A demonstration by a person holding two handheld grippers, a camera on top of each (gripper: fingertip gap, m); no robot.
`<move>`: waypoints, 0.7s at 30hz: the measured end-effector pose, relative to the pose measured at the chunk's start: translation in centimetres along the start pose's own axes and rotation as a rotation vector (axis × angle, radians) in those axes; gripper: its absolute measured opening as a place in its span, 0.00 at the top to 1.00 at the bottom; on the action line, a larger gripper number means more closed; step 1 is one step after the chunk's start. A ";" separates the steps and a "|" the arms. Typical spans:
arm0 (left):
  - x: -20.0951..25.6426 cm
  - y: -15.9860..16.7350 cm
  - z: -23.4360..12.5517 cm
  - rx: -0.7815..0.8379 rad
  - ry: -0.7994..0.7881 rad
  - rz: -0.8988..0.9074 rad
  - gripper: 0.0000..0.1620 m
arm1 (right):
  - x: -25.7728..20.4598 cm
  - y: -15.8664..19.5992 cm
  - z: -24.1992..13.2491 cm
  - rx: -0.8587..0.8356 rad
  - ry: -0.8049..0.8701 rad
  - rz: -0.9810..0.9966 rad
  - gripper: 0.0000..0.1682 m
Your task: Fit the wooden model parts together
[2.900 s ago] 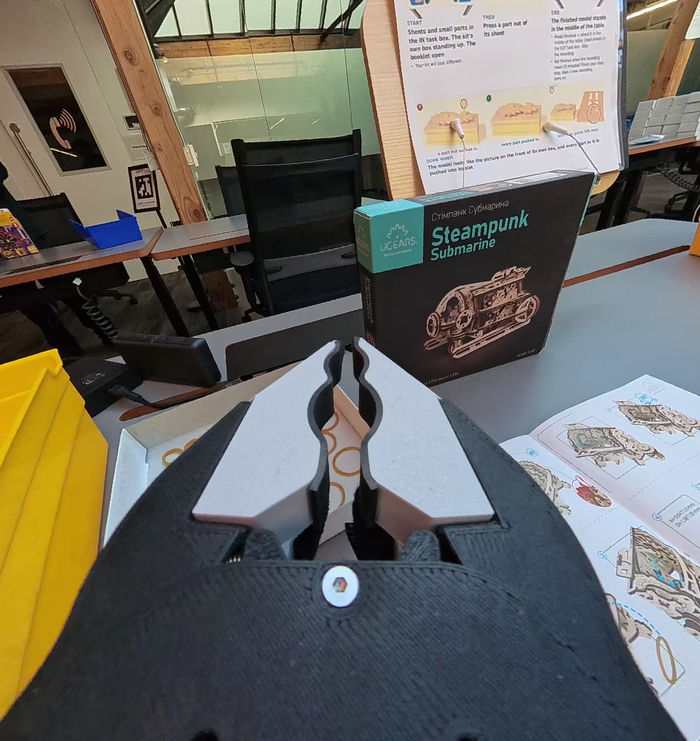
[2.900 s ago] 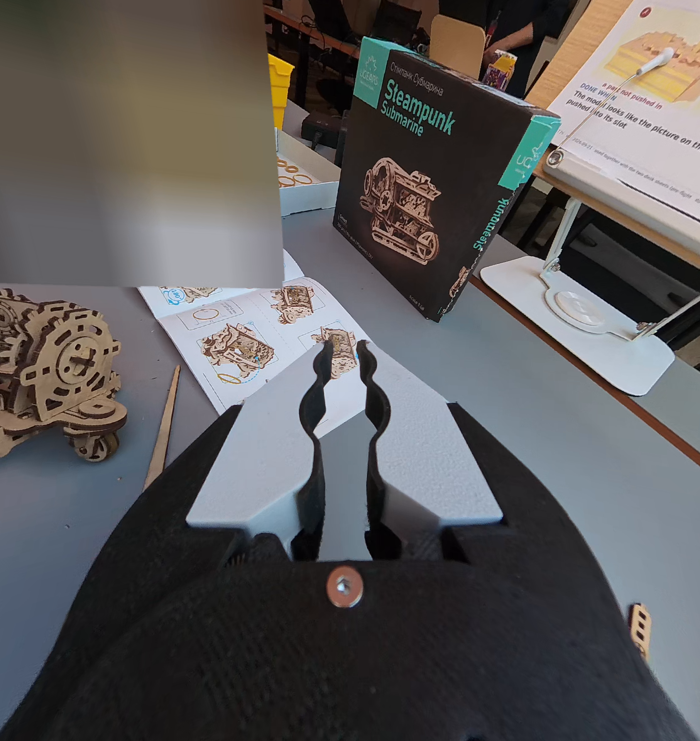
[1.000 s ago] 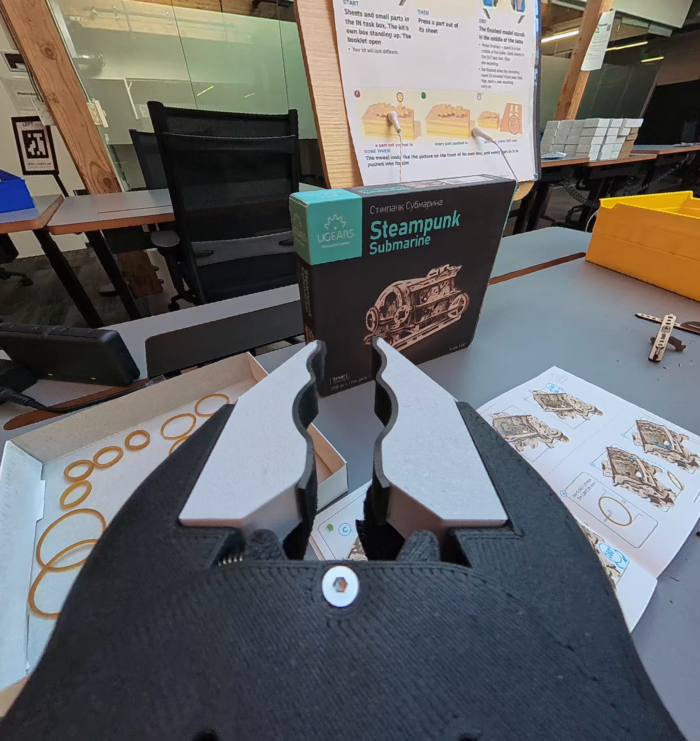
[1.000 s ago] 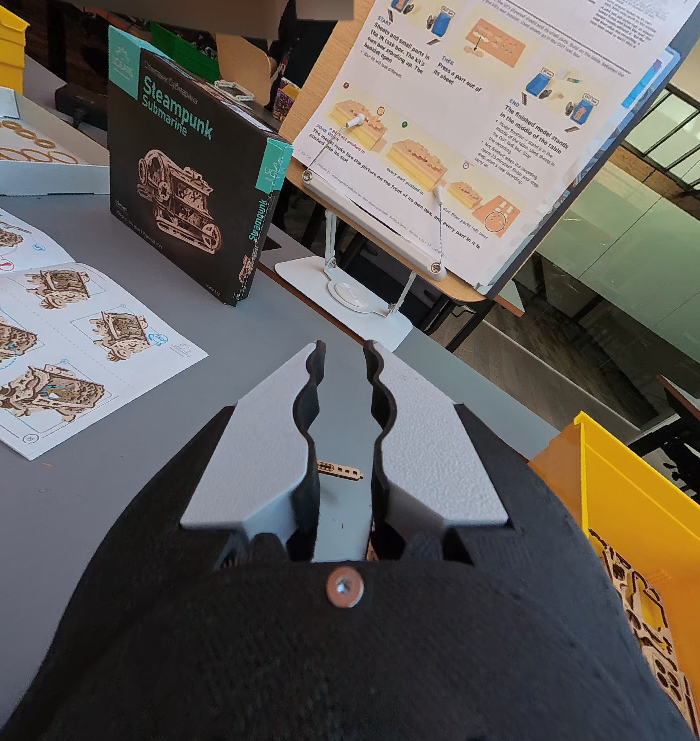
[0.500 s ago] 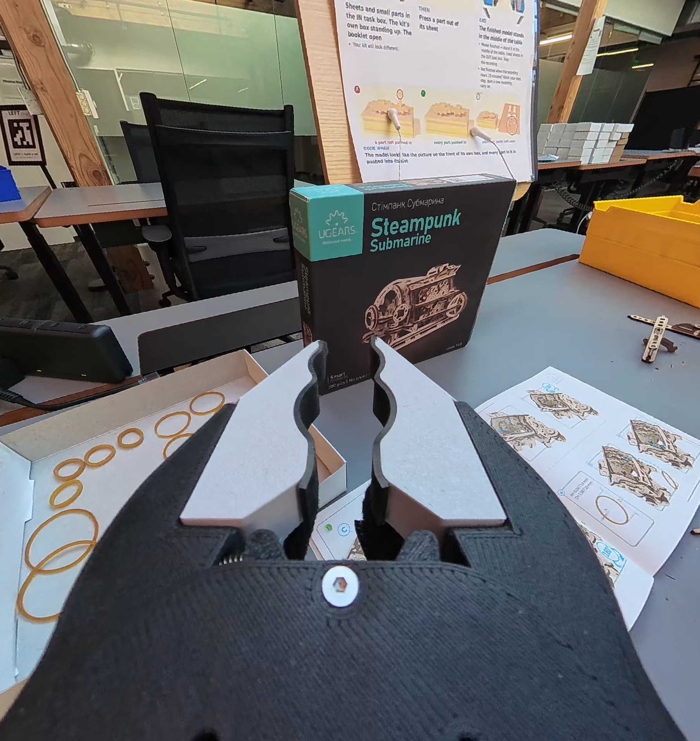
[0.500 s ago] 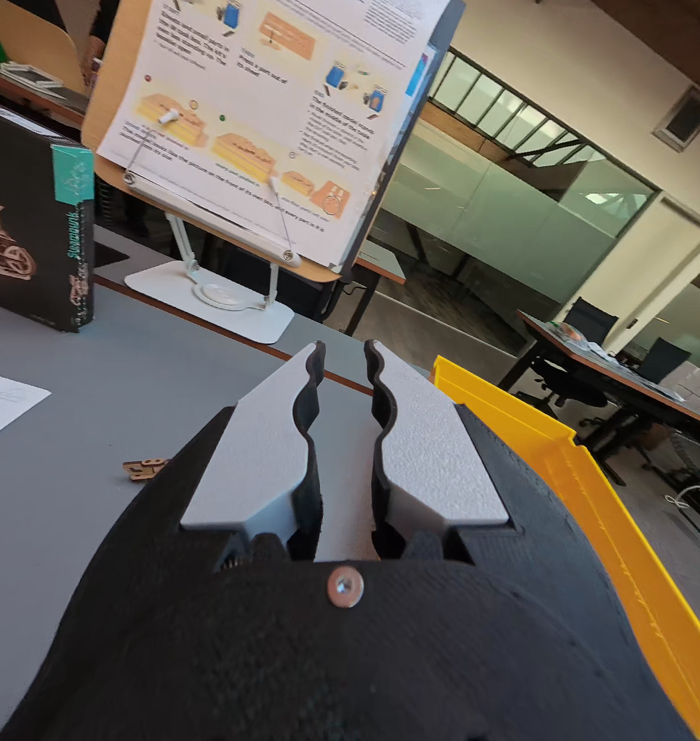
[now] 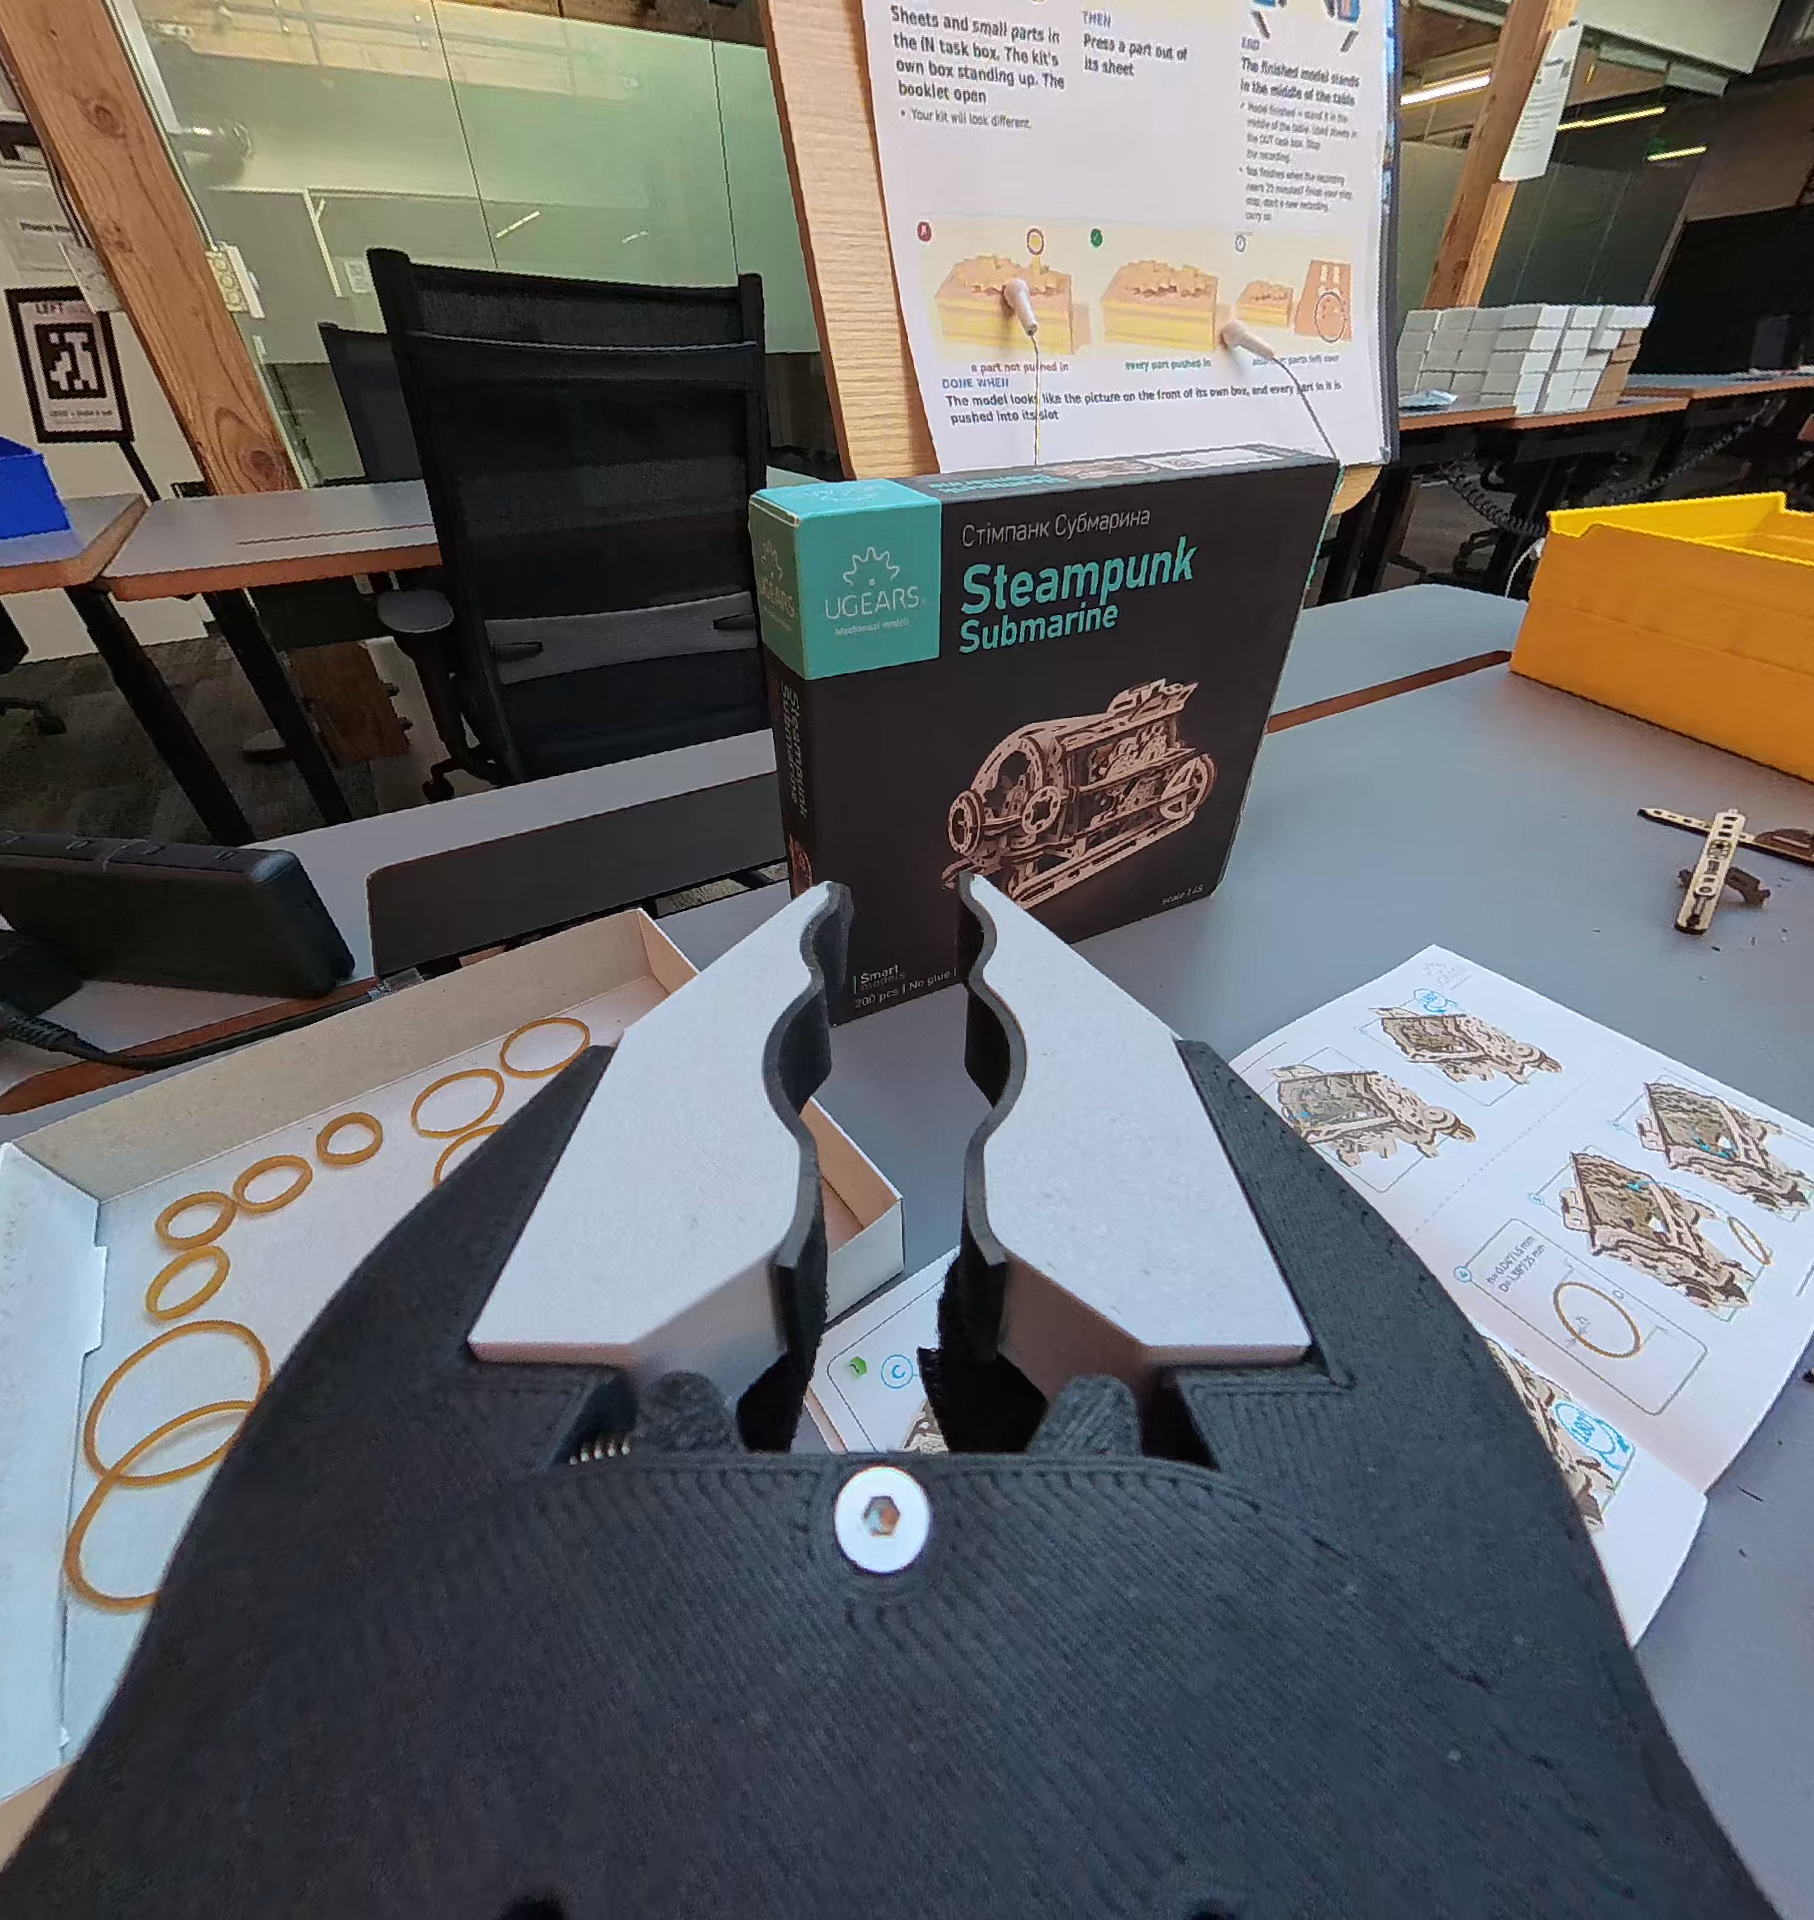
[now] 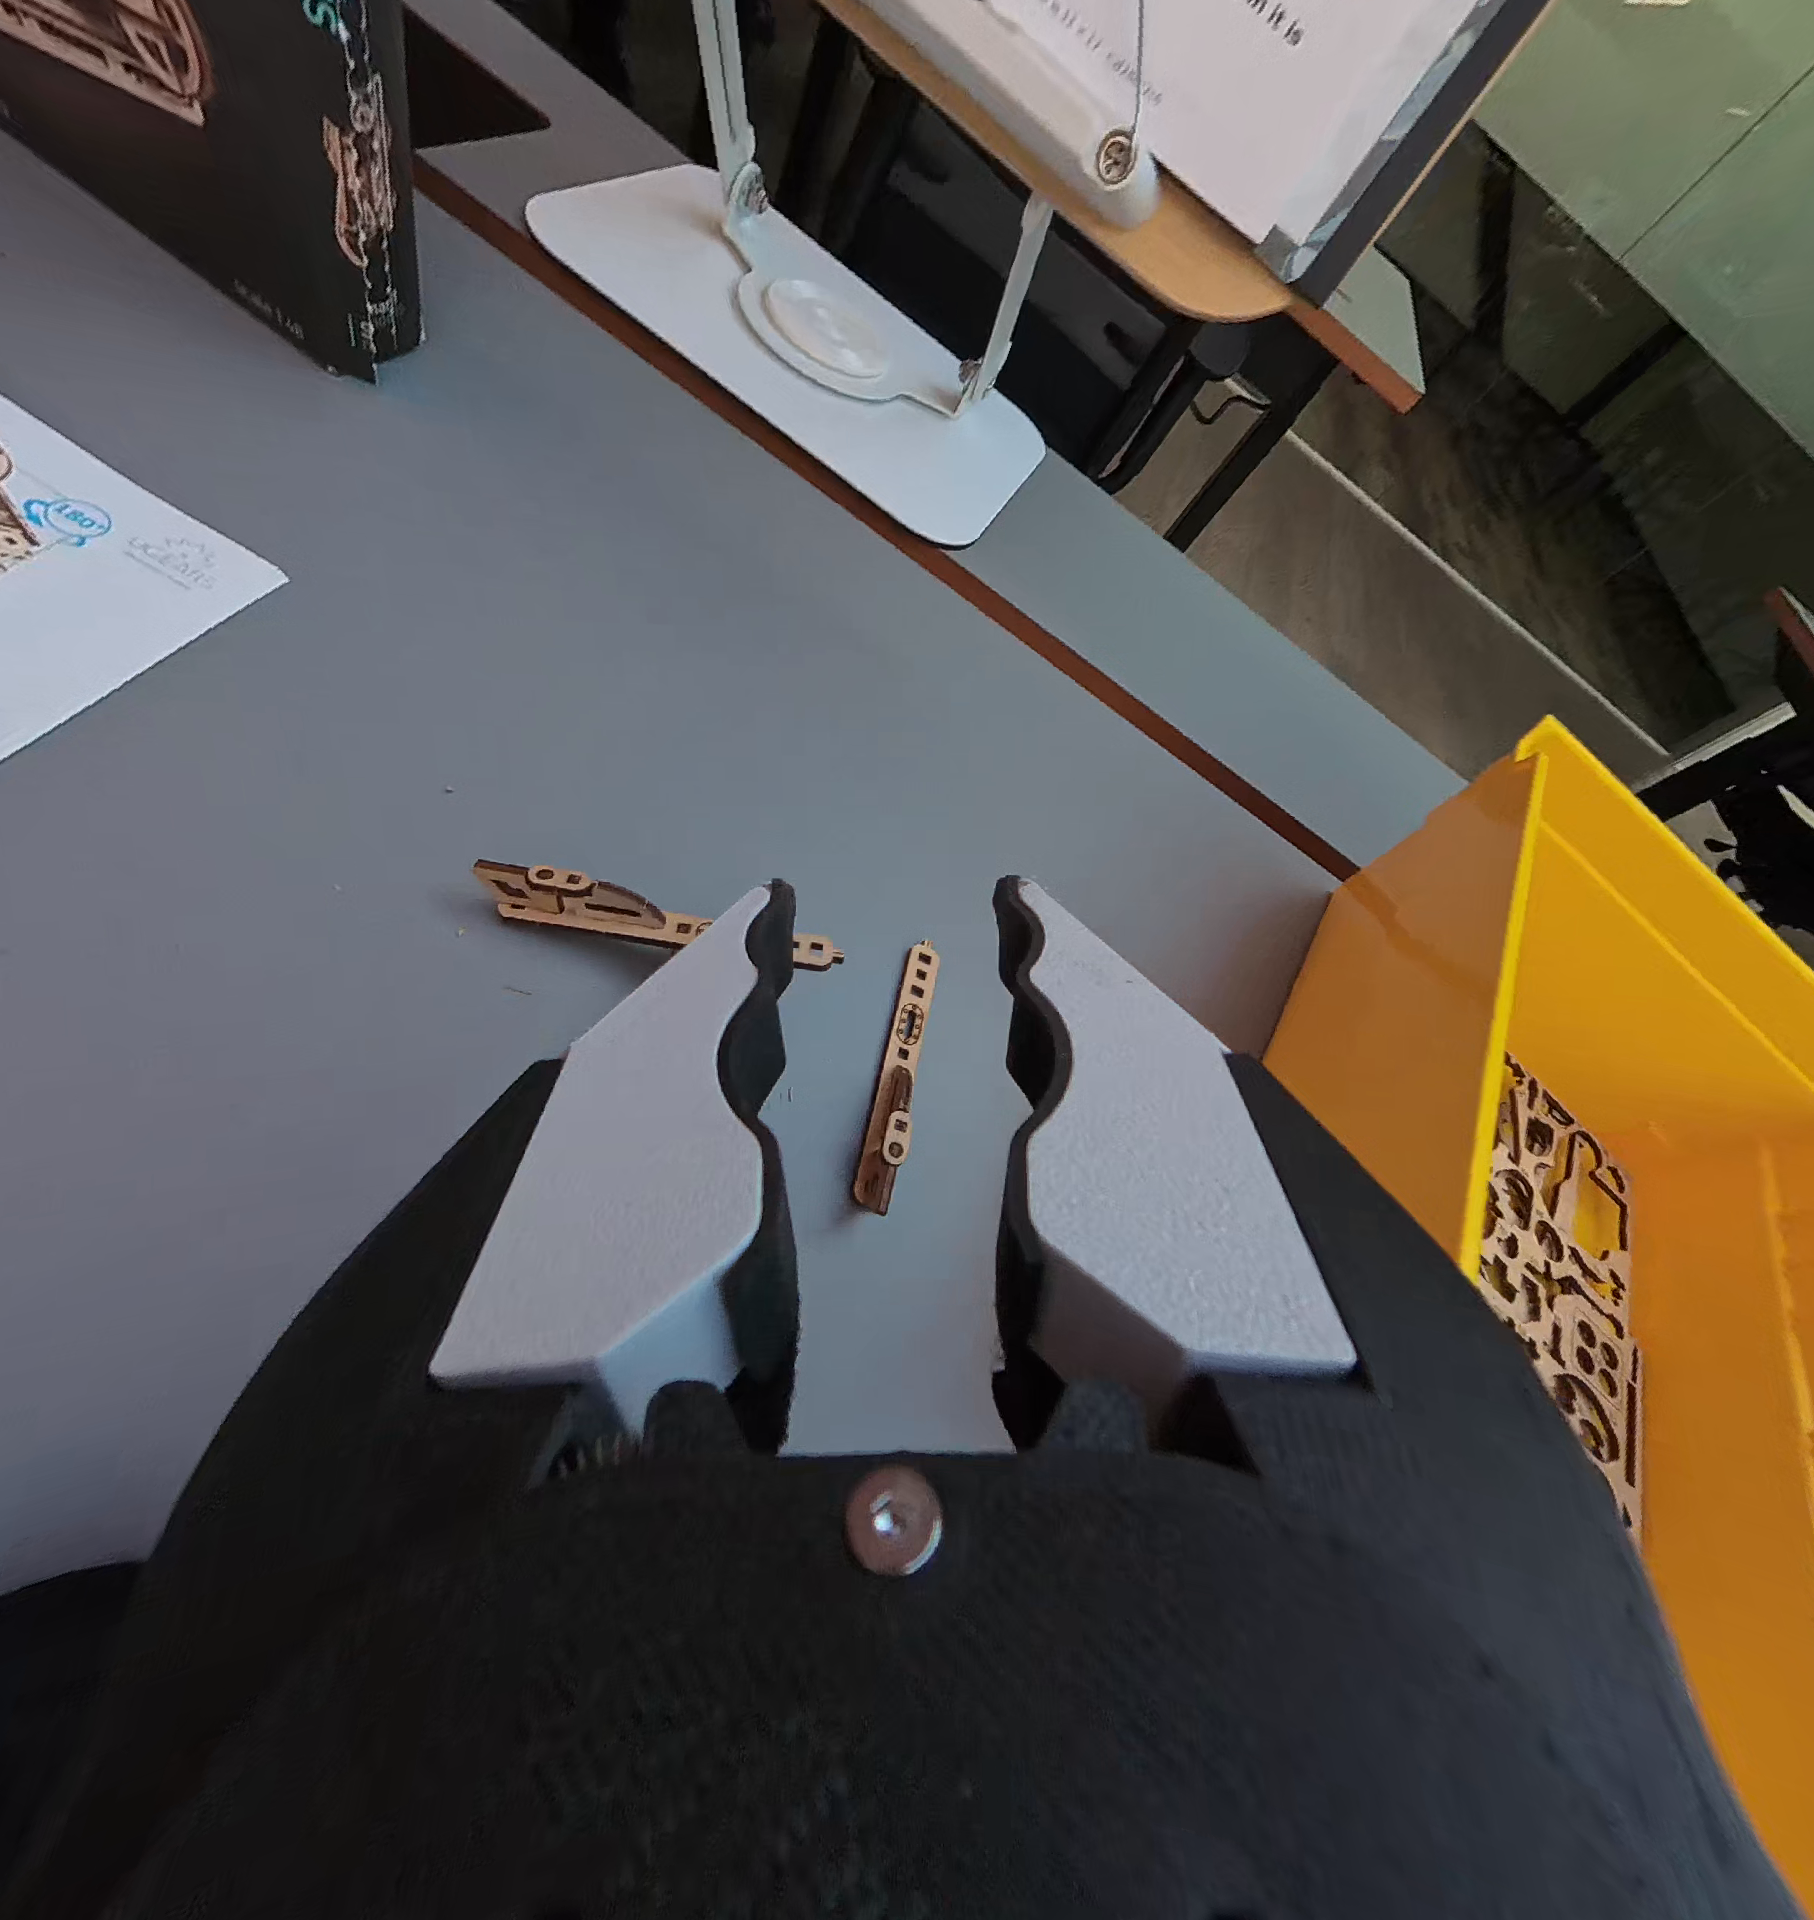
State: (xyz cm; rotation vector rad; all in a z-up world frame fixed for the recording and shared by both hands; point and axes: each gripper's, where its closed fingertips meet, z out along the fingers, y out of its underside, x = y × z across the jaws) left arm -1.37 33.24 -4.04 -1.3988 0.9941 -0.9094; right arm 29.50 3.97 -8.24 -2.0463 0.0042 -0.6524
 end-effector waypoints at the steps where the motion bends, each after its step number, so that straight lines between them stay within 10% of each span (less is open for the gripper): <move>1: 0.0 0.0 0.0 0.002 -0.001 0.000 0.89 | -0.3 0.2 0.2 -0.009 -0.007 -0.006 0.77; 21: -0.2 0.2 0.0 -0.007 -0.001 -0.003 0.89 | -1.7 1.0 1.0 -0.033 -0.077 0.012 0.80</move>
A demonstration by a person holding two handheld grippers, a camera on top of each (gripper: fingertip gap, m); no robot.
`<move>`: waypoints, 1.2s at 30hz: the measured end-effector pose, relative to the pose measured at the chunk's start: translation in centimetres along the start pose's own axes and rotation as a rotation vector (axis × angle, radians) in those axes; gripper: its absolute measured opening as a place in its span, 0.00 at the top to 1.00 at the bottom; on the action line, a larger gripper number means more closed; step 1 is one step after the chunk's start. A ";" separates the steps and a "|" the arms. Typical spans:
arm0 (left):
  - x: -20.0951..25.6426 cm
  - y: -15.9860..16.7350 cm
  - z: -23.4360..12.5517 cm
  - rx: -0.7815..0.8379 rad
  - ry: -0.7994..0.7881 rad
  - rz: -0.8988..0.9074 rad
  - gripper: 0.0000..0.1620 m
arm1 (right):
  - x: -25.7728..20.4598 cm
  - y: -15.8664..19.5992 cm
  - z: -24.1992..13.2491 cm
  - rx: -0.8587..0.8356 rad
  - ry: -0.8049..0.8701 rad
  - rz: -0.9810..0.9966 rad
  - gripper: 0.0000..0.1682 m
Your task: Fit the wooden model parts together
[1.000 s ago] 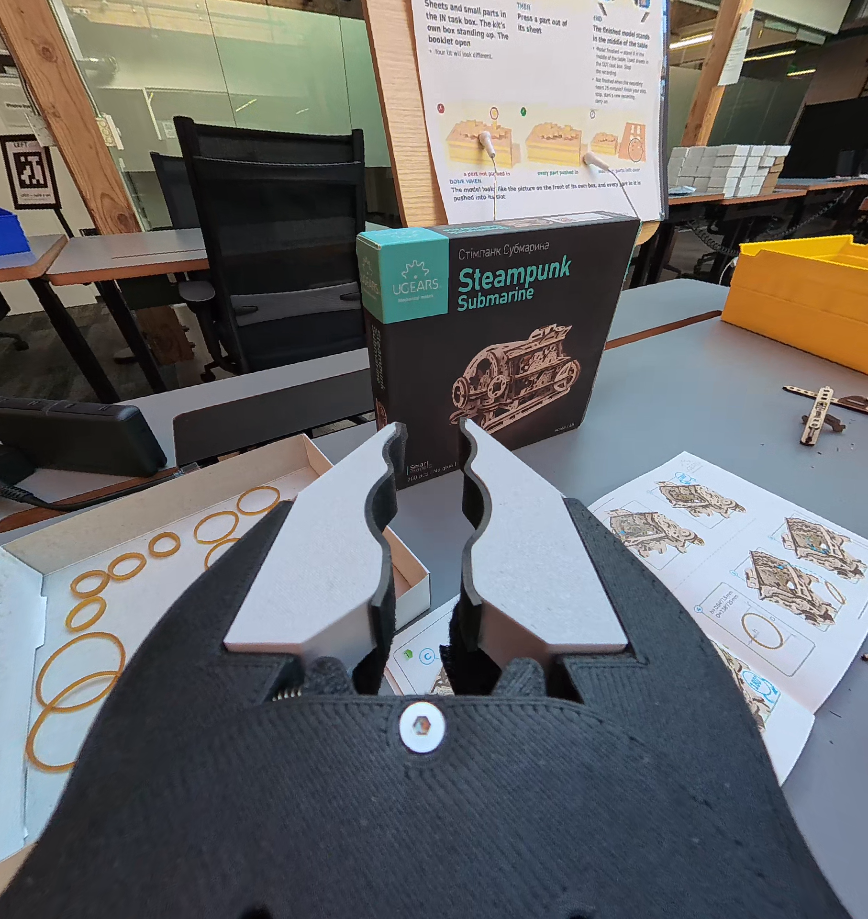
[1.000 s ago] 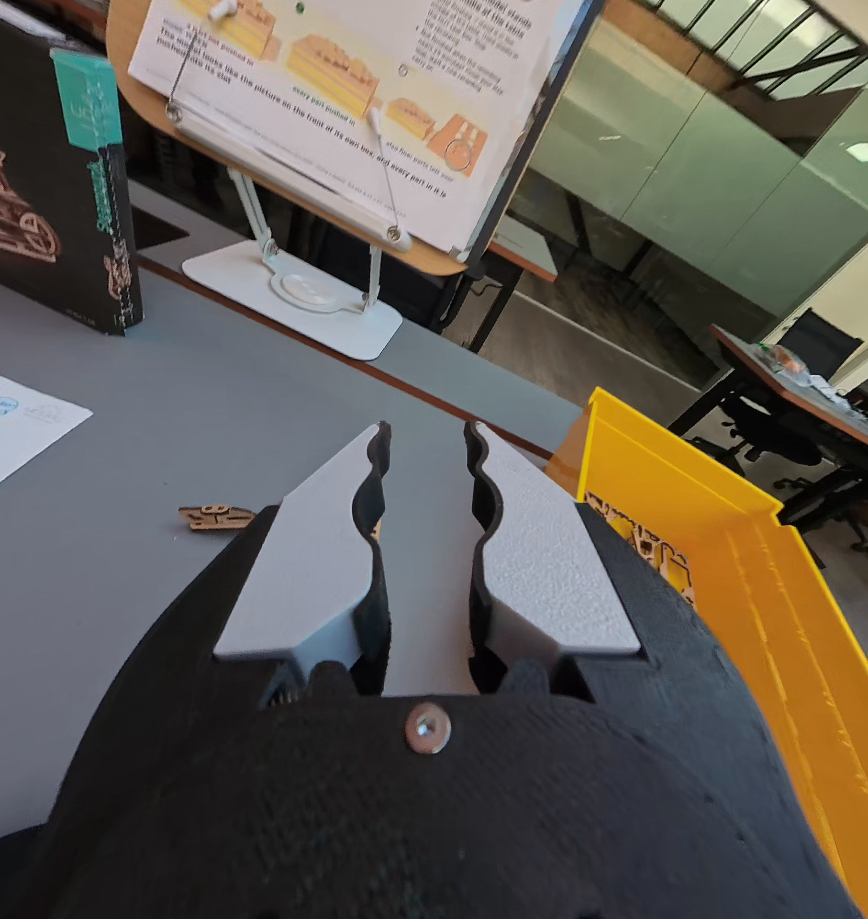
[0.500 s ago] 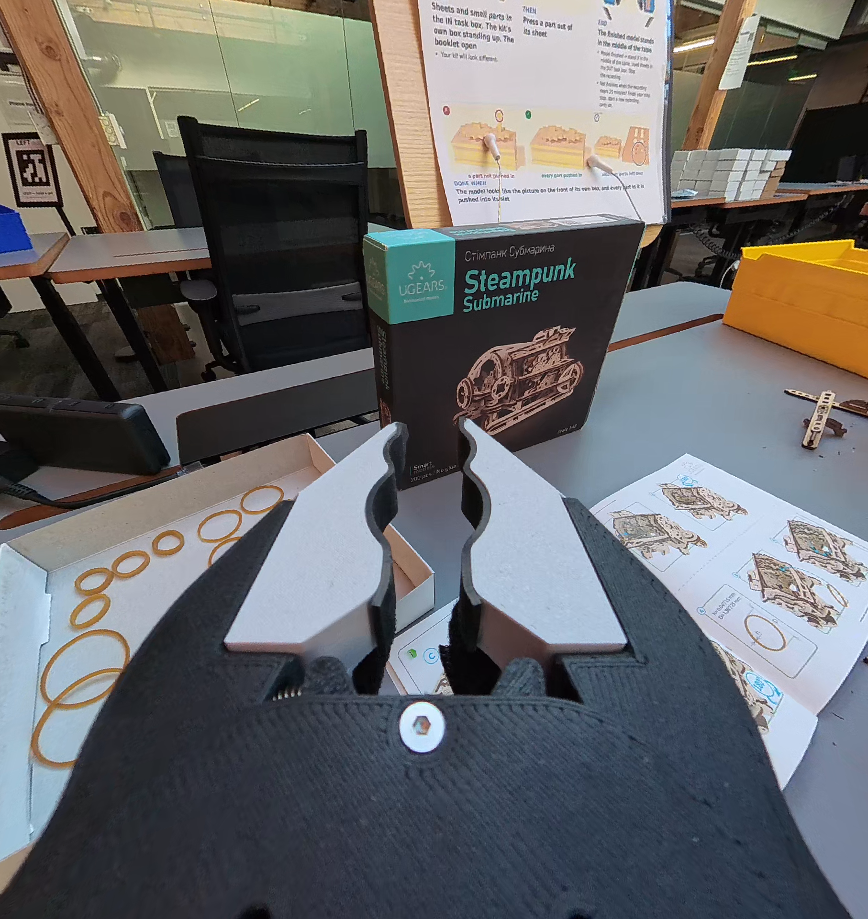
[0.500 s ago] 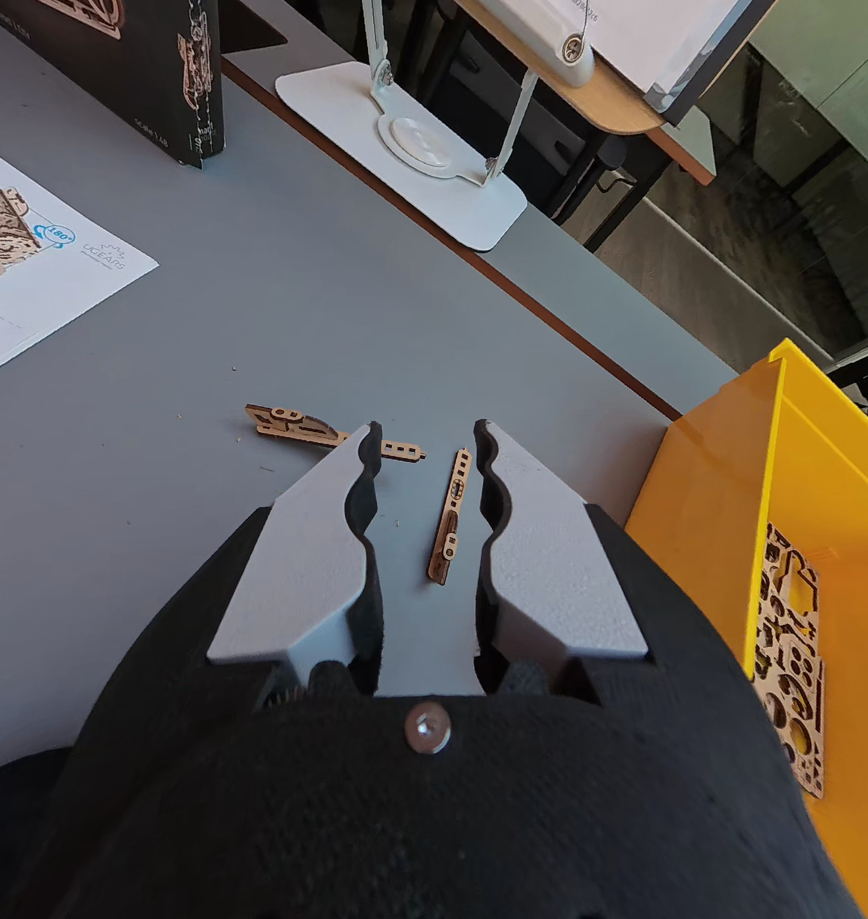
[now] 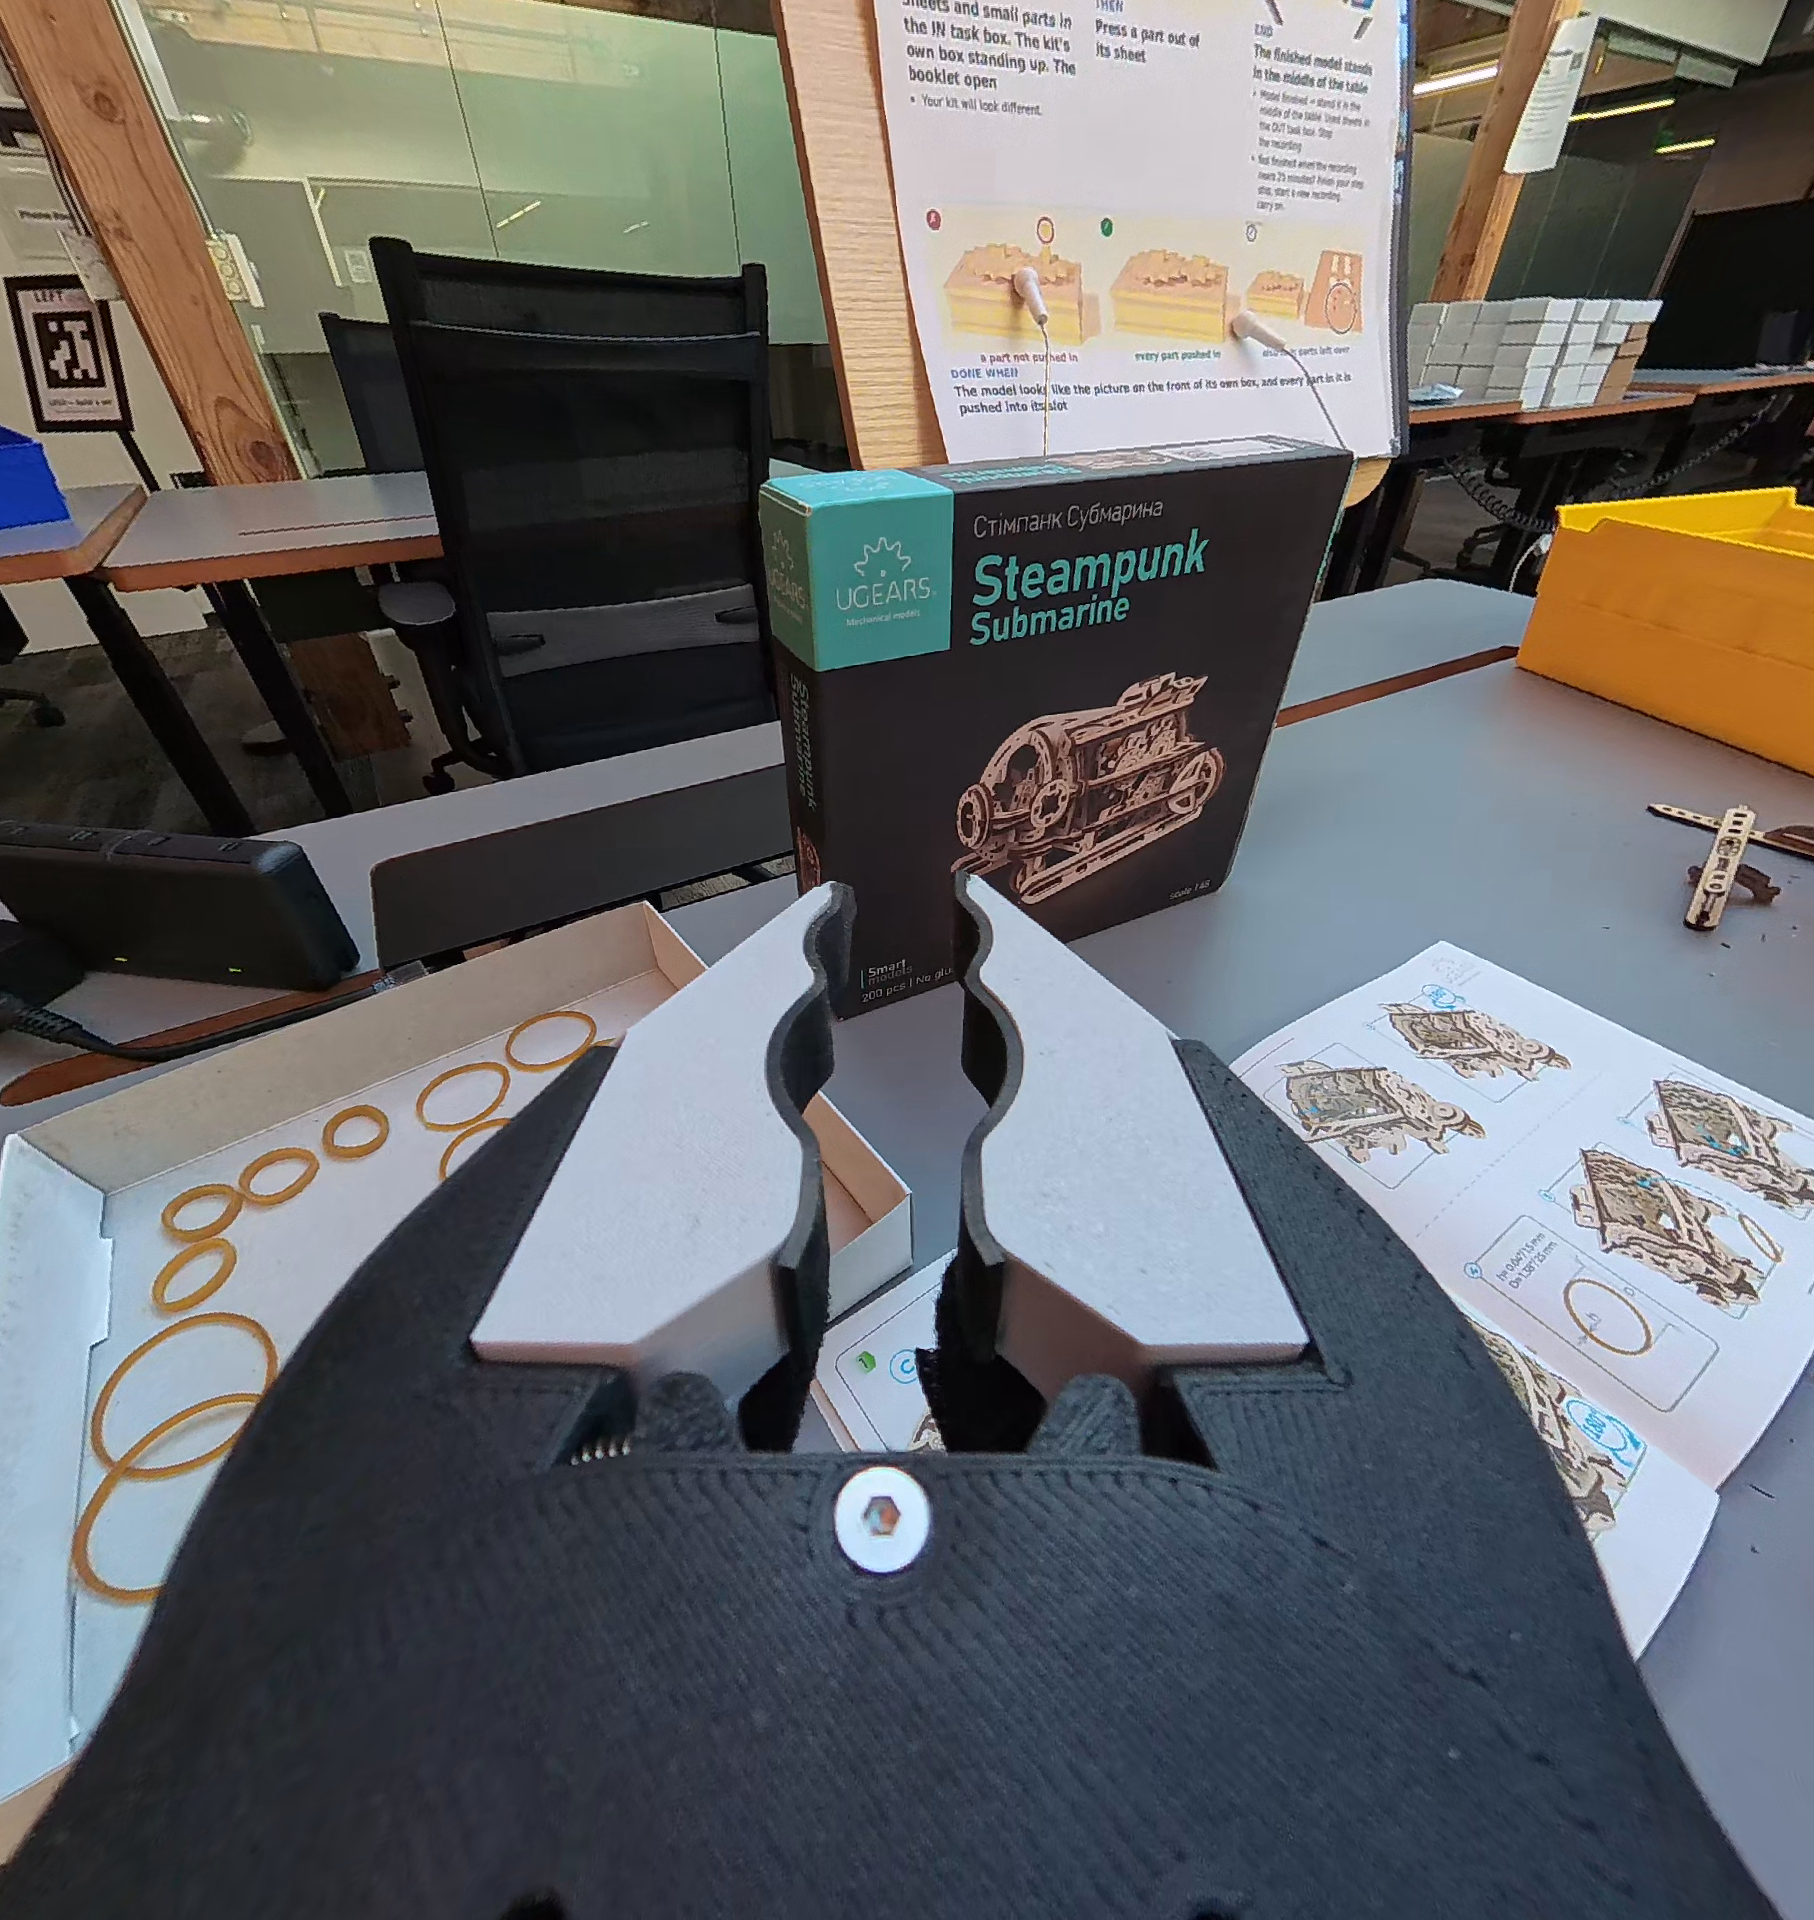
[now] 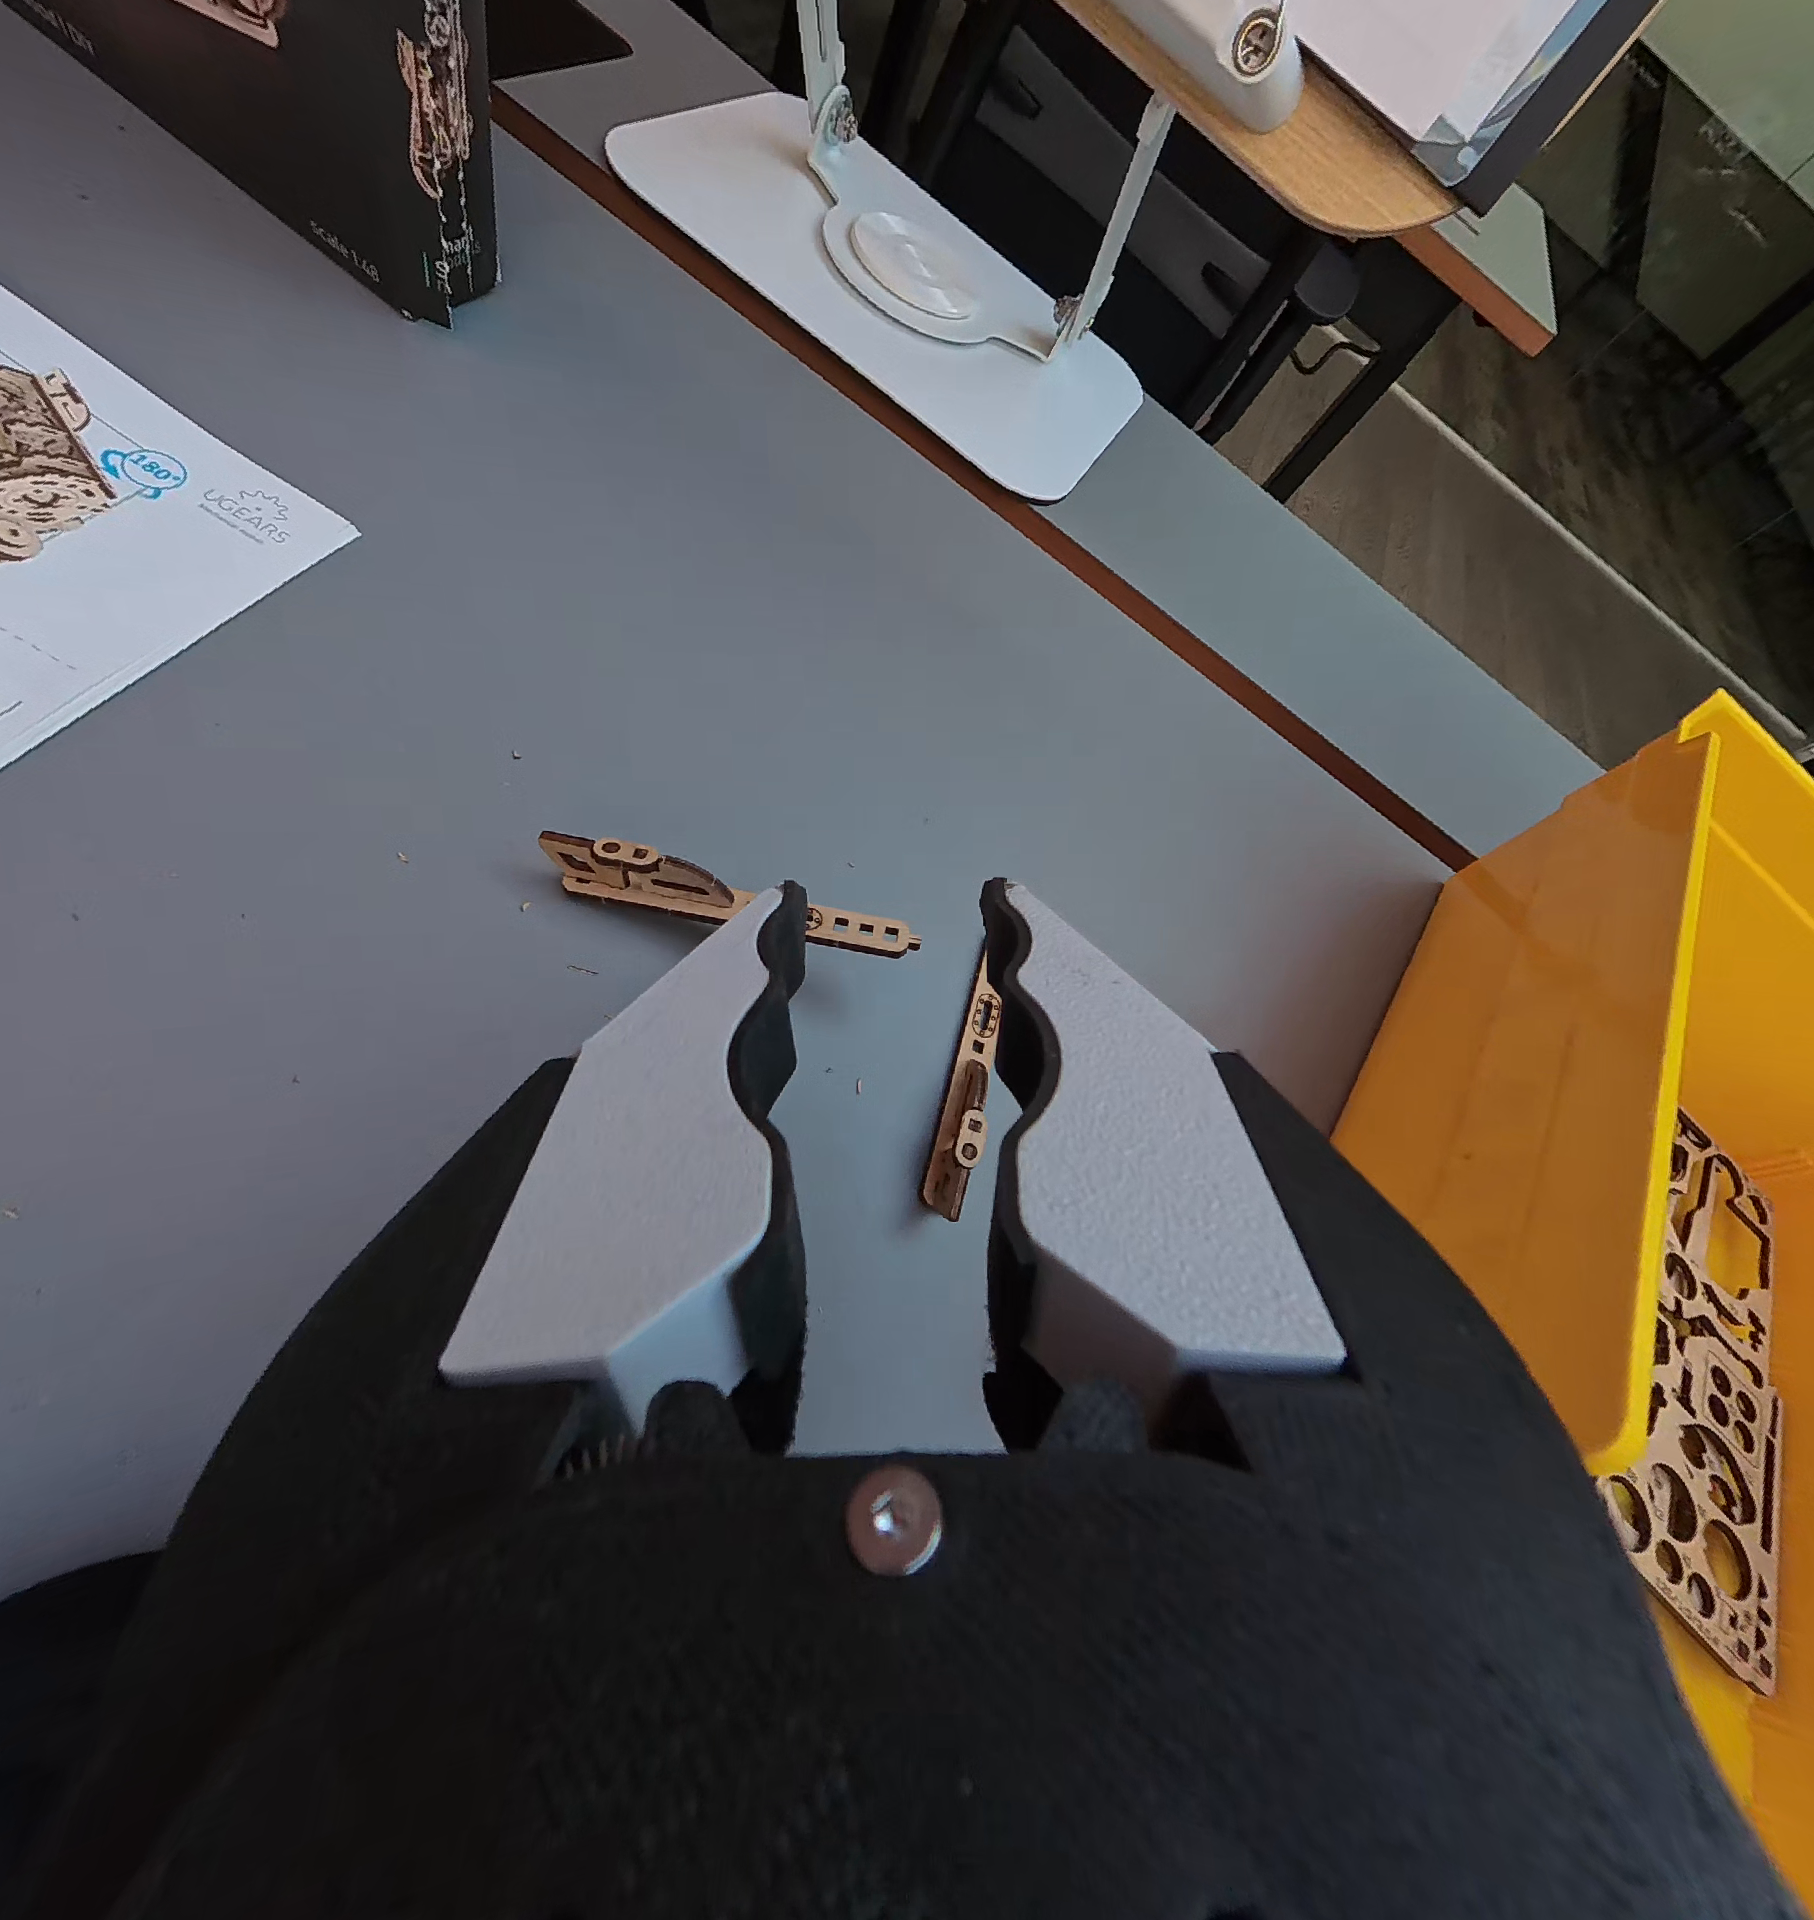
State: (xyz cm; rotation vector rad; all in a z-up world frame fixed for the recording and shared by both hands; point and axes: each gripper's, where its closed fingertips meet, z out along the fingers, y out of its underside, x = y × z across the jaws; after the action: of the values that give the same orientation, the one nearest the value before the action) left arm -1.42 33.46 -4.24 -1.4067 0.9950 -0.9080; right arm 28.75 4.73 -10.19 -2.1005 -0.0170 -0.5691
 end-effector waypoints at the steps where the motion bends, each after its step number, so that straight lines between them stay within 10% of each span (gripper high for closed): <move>1: 0.0 0.0 0.0 0.000 0.001 0.000 0.90 | 0.0 0.0 0.0 0.002 -0.001 0.002 0.80; 36: 0.3 0.2 0.2 -0.013 0.005 0.011 0.91 | -3.4 0.2 0.1 -0.043 -0.223 0.132 0.86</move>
State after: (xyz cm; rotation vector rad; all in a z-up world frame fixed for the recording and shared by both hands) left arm -1.19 33.23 -4.46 -1.4089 1.0133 -0.8987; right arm 25.83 5.35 -11.77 -2.1792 0.0071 -0.2566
